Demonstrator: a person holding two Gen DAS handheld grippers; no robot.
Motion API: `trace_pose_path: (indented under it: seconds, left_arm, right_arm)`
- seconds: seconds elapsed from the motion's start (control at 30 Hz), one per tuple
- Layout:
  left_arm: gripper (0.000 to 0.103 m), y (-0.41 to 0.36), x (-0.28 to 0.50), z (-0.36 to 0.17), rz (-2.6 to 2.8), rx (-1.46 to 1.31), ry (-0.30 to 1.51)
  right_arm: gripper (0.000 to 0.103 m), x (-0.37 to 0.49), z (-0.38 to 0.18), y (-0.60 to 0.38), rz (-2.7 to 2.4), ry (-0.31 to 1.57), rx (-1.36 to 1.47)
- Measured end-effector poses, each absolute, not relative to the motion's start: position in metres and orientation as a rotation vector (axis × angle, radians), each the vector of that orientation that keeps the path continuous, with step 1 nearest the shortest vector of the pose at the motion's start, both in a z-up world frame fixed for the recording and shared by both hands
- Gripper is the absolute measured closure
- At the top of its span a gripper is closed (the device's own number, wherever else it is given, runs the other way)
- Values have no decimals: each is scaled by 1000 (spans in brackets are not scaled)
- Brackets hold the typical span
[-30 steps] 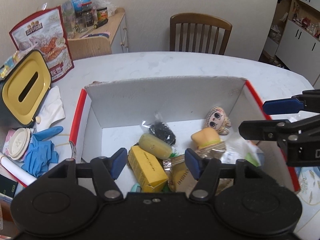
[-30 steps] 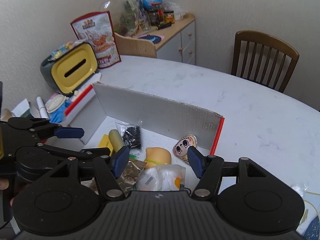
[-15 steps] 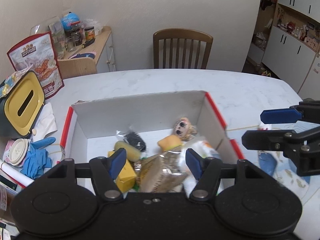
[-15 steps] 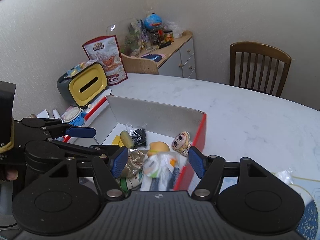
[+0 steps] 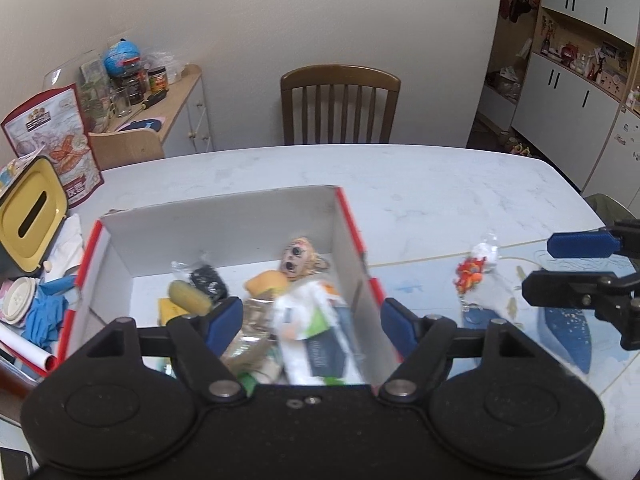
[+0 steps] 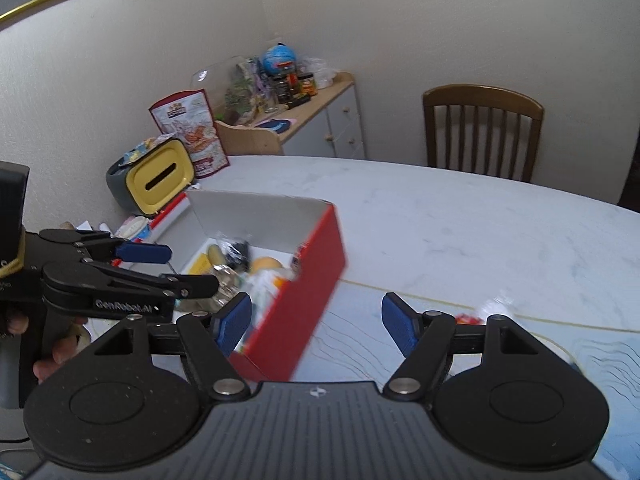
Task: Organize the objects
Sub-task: 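Move both tools back to the red bird keychain and bead bag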
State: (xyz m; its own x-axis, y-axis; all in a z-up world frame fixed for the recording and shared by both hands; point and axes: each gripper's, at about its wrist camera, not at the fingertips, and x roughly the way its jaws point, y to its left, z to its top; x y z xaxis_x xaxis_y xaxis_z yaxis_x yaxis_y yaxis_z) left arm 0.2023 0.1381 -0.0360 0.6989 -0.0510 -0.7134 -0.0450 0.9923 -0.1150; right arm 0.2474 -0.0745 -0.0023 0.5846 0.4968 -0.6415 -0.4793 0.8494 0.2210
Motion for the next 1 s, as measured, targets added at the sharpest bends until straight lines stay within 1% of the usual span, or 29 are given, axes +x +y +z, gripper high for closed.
trace_pose_path:
  seconds: [0.03, 0.1, 0.33, 0.47, 0.6, 0.67, 1.0]
  left_arm:
    - [27, 133, 202, -36, -6, -125, 797]
    - [24, 122, 203, -35, -12, -122, 796]
    - [19, 85, 209, -33, -34, -109, 787]
    - [14, 62, 215, -33, -53, -96, 779]
    - [4, 44, 222, -35, -65, -89, 766]
    - [1, 36, 226, -36, -71, -90, 760]
    - [1, -1, 255, -62, -82, -77, 764]
  right_arm:
    - [28, 246, -4, -82, 563, 760, 27]
    - [28, 245, -8, -96, 549, 767, 31]
    - [28, 245, -17, -140, 503, 787, 57]
    - [26, 247, -21, -160, 483, 789, 63]
    - [26, 253, -25, -178, 470, 793, 65]
    - [24, 258, -27, -186, 465, 798, 63]
    - [23, 299, -53, -212, 436, 834, -3]
